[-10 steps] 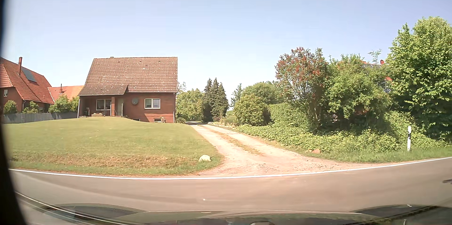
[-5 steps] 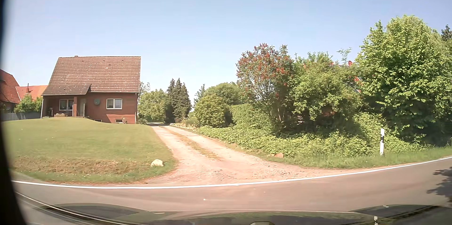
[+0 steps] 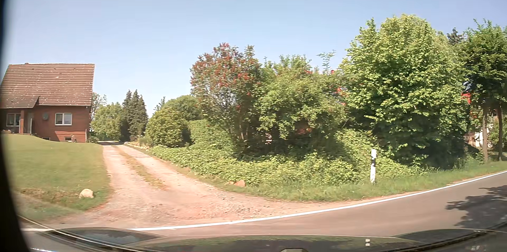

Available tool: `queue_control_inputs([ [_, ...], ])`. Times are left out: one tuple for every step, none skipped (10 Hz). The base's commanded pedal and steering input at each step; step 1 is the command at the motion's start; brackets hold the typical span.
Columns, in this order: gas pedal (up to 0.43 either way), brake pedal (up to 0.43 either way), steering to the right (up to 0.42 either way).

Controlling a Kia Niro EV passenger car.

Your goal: Follow the waypoints while adhering to traffic rules and regulations

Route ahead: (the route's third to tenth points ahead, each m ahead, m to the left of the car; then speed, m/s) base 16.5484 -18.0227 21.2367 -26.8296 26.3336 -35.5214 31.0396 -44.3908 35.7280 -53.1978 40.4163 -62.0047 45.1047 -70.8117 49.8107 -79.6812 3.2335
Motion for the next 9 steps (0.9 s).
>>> queue_control_inputs([
  [0.358, 0.000, 0.660],
  [0.358, 0.000, 0.667],
  [0.350, 0.000, 0.674],
  [0.339, 0.000, 0.681],
  [0.339, 0.000, 0.681],
  [0.339, 0.000, 0.670],
  [0.339, 0.000, 0.643],
  [0.339, 0.000, 0.614],
  [0.339, 0.000, 0.580],
])
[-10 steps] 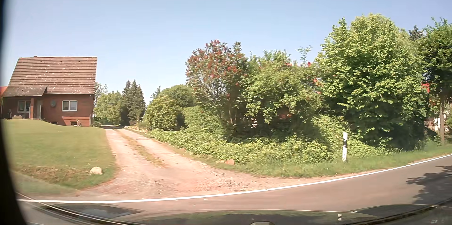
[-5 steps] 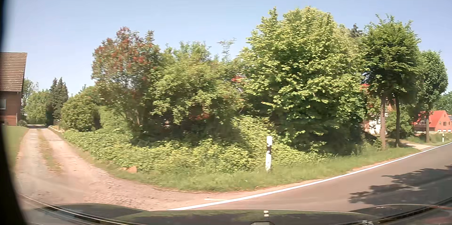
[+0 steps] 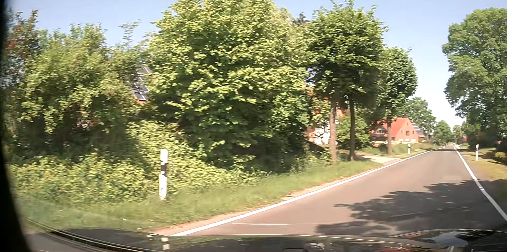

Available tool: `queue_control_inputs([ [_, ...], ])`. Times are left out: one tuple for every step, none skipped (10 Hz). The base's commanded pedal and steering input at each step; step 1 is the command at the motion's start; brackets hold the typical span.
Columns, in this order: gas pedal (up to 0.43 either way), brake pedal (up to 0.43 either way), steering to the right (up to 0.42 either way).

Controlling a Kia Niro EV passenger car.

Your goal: Follow the waypoints while adhering to traffic rules and regulations

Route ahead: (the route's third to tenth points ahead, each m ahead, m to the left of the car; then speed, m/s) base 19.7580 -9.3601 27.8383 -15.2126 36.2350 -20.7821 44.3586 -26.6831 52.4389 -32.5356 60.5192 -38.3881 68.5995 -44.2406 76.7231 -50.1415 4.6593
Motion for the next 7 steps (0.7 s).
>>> queue_control_inputs([
  [0.350, 0.000, 0.553],
  [0.350, 0.000, 0.505],
  [0.350, 0.000, 0.450],
  [0.358, 0.000, 0.400],
  [0.358, 0.000, 0.340],
  [0.358, 0.000, 0.291],
  [0.358, 0.000, 0.254],
])
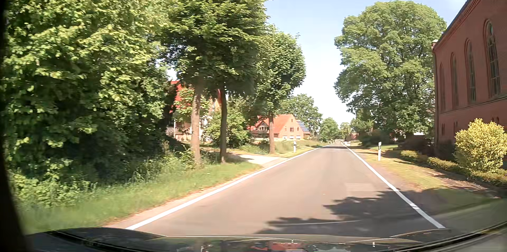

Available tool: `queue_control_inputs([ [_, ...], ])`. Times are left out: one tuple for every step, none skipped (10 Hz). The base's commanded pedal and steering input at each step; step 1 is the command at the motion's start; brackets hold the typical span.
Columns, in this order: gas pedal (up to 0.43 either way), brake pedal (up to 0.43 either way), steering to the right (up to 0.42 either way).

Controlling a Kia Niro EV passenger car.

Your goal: Follow the waypoints while adhering to traffic rules and regulations

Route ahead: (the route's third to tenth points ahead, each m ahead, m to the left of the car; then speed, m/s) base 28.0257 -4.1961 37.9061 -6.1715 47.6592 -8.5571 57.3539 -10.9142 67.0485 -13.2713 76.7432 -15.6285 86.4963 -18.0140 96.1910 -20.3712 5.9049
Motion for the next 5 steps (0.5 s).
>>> queue_control_inputs([
  [0.358, 0.000, 0.215],
  [0.358, 0.000, 0.175],
  [0.358, 0.000, 0.142],
  [0.358, 0.000, 0.108],
  [0.358, 0.000, 0.086],
])
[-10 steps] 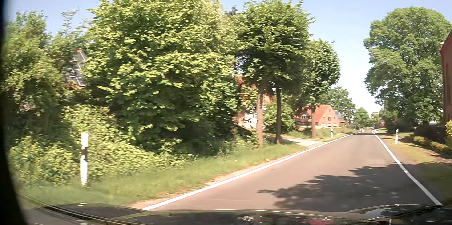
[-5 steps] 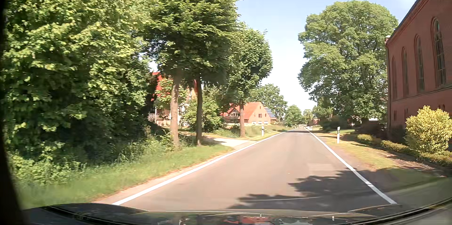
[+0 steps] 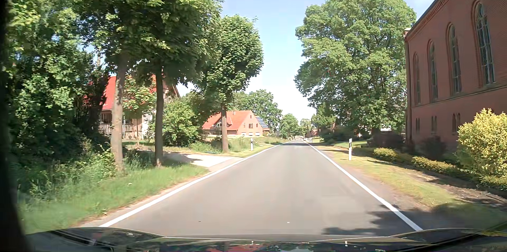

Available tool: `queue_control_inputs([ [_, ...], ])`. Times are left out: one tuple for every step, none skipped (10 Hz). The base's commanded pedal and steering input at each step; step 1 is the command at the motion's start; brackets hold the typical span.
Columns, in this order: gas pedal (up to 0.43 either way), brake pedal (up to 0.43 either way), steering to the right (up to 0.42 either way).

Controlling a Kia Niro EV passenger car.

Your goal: Follow the waypoints while adhering to traffic rules and regulations

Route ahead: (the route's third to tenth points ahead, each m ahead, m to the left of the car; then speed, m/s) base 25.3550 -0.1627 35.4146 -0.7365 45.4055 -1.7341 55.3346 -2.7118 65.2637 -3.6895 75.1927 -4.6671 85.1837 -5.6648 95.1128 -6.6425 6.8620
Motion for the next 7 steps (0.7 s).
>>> queue_control_inputs([
  [0.358, 0.000, 0.073],
  [0.358, 0.000, 0.072],
  [0.358, 0.000, 0.070],
  [0.358, 0.000, 0.065],
  [0.358, 0.000, 0.056],
  [0.358, 0.000, 0.045],
  [0.358, 0.000, 0.031],
])
